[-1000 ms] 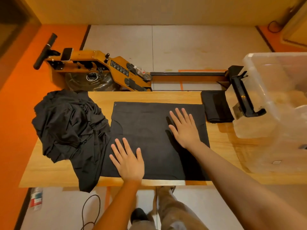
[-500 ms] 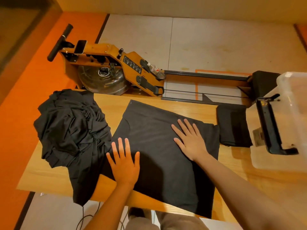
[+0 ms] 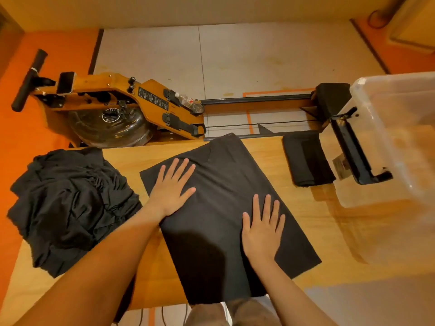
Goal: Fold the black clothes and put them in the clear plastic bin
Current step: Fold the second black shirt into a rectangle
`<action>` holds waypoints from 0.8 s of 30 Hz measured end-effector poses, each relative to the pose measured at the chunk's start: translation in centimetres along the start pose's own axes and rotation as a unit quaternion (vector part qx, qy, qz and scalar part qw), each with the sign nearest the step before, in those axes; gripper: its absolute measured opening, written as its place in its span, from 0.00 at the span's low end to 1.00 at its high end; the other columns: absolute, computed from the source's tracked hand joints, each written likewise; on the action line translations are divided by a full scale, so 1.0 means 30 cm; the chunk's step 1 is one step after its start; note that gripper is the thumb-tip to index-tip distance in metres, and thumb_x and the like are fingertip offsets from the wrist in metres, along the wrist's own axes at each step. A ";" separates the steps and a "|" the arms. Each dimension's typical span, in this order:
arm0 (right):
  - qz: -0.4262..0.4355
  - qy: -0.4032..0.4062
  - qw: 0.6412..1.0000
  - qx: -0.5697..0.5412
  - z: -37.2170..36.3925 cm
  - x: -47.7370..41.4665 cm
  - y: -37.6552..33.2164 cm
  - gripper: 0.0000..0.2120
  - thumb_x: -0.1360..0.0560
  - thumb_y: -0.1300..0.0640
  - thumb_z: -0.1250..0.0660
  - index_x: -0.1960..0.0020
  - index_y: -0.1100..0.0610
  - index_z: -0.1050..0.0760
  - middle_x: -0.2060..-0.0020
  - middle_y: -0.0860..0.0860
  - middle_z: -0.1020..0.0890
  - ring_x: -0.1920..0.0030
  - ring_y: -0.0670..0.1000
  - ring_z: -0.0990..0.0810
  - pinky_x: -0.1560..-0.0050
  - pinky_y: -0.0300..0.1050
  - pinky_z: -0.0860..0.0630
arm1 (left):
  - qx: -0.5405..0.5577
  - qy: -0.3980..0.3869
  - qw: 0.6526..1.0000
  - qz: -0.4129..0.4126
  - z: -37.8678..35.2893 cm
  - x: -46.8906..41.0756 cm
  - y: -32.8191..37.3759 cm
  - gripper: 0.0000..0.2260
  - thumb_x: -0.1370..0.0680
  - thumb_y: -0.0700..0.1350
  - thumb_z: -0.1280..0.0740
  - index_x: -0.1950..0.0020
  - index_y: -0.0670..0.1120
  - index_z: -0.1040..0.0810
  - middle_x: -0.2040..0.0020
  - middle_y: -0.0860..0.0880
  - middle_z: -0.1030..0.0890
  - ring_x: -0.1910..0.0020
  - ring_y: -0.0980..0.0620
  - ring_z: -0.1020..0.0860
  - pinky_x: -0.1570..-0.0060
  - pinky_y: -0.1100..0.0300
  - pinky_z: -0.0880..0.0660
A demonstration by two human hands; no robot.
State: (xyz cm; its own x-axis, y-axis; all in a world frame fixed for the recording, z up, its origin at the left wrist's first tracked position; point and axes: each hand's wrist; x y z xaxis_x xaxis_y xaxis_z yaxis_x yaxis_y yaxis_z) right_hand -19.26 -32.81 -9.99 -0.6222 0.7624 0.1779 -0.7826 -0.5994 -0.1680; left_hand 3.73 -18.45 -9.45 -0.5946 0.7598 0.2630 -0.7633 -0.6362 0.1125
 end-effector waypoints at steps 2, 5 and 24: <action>-0.004 -0.011 1.000 -0.014 0.007 0.014 -0.006 0.30 0.22 0.40 0.63 0.22 0.48 0.56 0.22 0.53 0.52 0.22 0.55 0.58 0.25 0.53 0.62 | 0.009 -0.007 1.000 0.001 0.035 -0.005 0.027 0.35 0.27 0.66 0.67 0.22 0.53 0.61 0.20 0.51 0.57 0.22 0.49 0.62 0.26 0.48 0.65; 0.064 0.016 0.998 -0.021 0.056 -0.024 -0.001 0.30 0.22 0.41 0.62 0.21 0.49 0.53 0.22 0.53 0.51 0.23 0.55 0.57 0.25 0.53 0.60 | 0.049 0.060 0.996 0.044 0.037 0.074 0.117 0.32 0.23 0.62 0.64 0.21 0.51 0.57 0.20 0.50 0.55 0.22 0.49 0.60 0.25 0.47 0.61; 0.129 -0.018 0.992 0.002 0.010 -0.018 -0.008 0.27 0.20 0.42 0.55 0.23 0.50 0.45 0.23 0.54 0.42 0.23 0.56 0.48 0.25 0.53 0.55 | 0.027 0.044 0.995 0.089 -0.081 0.203 0.118 0.32 0.23 0.64 0.62 0.22 0.51 0.57 0.21 0.51 0.57 0.23 0.52 0.64 0.27 0.48 0.67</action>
State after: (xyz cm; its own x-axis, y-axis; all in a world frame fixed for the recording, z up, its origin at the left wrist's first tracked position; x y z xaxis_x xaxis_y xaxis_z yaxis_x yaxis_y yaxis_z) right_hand -18.74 -33.14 -9.74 -0.8014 0.5753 0.1637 -0.5981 -0.7738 -0.2087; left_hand -3.19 -15.75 -9.78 -0.7406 0.6417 0.1996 -0.6305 -0.7662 0.1240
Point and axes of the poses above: each hand's wrist, its own x-axis away from the middle knuckle, its own z-axis out of the back of the hand, y = z × x
